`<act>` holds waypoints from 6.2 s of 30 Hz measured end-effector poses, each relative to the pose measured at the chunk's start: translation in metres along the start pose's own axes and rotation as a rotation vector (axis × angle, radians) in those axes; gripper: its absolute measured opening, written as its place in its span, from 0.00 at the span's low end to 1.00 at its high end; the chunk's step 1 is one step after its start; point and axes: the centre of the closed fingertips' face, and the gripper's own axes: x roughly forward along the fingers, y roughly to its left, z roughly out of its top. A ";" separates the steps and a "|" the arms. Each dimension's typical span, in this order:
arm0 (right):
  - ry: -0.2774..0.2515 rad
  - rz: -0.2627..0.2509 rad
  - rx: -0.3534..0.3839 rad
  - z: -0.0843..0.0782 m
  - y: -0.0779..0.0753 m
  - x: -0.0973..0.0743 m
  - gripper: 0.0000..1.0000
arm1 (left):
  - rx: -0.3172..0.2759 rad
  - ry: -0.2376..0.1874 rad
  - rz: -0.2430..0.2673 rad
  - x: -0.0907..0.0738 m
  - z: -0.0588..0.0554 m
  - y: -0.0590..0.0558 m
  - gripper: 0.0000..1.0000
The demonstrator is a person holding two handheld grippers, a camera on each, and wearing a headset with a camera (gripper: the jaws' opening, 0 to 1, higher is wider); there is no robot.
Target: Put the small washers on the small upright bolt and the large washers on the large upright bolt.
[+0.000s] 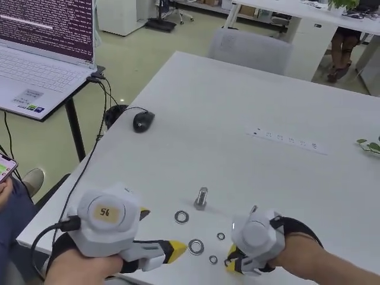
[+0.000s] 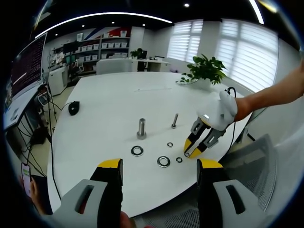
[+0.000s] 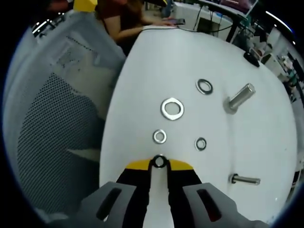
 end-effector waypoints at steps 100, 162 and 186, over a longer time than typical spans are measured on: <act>0.000 -0.220 0.340 -0.039 -0.129 -0.043 0.13 | -0.016 0.018 0.027 -0.005 -0.002 0.019 0.62; -0.176 -0.079 0.475 -0.013 -0.038 -0.013 0.17 | 0.001 0.012 0.012 -0.003 0.002 0.005 0.62; -0.049 0.011 0.053 0.028 -0.003 0.012 0.17 | 0.000 0.011 0.008 -0.001 0.001 0.004 0.62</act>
